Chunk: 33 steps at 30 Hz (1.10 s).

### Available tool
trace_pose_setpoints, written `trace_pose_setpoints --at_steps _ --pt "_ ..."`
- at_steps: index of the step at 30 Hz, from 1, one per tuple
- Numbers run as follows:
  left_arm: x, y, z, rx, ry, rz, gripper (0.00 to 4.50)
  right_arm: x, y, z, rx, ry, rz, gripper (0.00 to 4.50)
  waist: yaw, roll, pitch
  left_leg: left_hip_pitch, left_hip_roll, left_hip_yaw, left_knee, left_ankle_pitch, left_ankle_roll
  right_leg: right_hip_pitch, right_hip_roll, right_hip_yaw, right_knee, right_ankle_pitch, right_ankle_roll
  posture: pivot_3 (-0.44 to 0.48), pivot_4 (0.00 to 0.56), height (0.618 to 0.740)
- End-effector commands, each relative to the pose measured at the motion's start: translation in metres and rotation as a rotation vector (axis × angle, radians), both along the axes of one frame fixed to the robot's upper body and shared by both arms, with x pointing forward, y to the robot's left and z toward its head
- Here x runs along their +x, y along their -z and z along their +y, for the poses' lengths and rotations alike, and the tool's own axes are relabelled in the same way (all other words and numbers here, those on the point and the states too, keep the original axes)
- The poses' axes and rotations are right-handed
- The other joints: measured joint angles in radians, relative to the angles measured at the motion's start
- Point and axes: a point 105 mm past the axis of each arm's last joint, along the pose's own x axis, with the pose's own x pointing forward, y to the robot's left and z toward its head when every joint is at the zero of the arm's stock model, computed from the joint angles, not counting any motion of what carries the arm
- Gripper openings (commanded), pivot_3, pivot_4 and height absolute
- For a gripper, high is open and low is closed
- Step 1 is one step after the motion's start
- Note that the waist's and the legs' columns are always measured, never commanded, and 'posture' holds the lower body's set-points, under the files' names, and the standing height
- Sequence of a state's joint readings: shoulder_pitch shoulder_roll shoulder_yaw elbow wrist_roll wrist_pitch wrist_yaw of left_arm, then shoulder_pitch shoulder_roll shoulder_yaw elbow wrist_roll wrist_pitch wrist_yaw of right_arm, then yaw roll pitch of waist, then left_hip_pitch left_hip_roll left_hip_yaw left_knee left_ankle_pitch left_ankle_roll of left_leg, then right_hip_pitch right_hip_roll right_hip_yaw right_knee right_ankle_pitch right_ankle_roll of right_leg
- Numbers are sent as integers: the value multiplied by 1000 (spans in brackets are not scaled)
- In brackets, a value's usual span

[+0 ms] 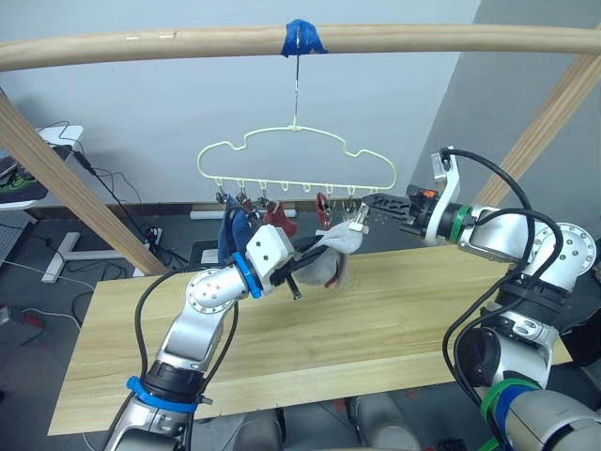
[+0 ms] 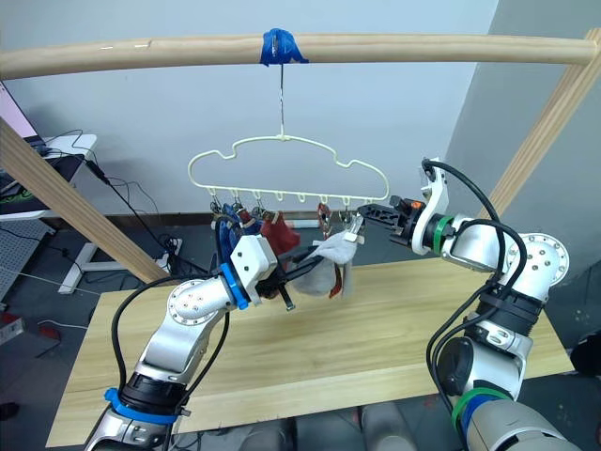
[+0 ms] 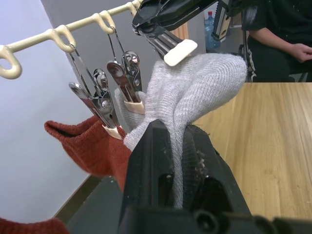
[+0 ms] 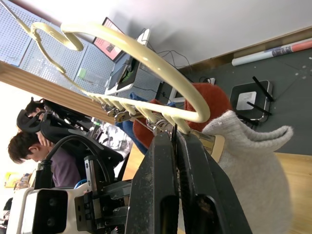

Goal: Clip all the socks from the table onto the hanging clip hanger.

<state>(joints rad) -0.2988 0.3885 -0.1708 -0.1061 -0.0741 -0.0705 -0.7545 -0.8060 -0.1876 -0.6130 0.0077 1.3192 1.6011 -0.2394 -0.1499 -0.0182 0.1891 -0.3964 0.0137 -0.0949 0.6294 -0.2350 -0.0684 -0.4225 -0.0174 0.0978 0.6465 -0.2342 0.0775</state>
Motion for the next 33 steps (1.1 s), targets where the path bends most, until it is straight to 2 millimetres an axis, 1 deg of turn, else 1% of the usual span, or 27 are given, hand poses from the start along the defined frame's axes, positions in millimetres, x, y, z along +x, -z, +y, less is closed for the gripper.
trace_pose_setpoints --at_steps 1,6,17,21,25,30,31,33 --pt "-2 -10 -5 -17 19 -46 92 -4 -17 4 55 -24 -57 0 -2 0 0 0 0 0 0 0 0 0 0 0 0 0 0 -139 154 740" --pt "-2 -16 -8 -47 20 -56 92 -4 -17 8 71 -30 -42 0 -8 0 0 0 0 0 0 0 0 0 0 0 0 0 0 -130 159 740" --pt "-3 -17 -9 -53 28 -57 92 -7 -18 12 81 -37 -23 0 -16 0 0 0 0 0 0 0 0 0 0 0 0 0 0 -124 155 740" --pt "-3 -17 -9 -49 32 -56 92 -11 -22 13 100 -50 -27 1088 -16 0 0 0 0 0 0 0 0 0 0 0 0 0 0 -128 157 740" --pt "-2 -17 -10 -48 39 -56 92 -11 -21 11 90 -38 -21 2573 -14 0 0 0 0 0 0 0 0 0 0 0 0 0 0 -136 157 740" --pt "-1 -17 -10 -46 39 -57 92 -14 -18 1 62 -20 -28 4233 -13 0 0 0 0 0 0 0 0 0 0 1 0 0 0 -141 158 740" --pt "-1 -17 -10 -45 40 -58 92 -15 -18 -5 46 -11 -37 4456 -13 0 0 0 0 0 0 0 0 0 0 1 0 0 0 -141 158 740" --pt "-1 -18 -10 -46 41 -57 92 -18 -17 -18 -50 5 -84 4456 -10 0 0 -1 0 0 0 0 0 0 0 0 -1 0 0 -141 159 740"
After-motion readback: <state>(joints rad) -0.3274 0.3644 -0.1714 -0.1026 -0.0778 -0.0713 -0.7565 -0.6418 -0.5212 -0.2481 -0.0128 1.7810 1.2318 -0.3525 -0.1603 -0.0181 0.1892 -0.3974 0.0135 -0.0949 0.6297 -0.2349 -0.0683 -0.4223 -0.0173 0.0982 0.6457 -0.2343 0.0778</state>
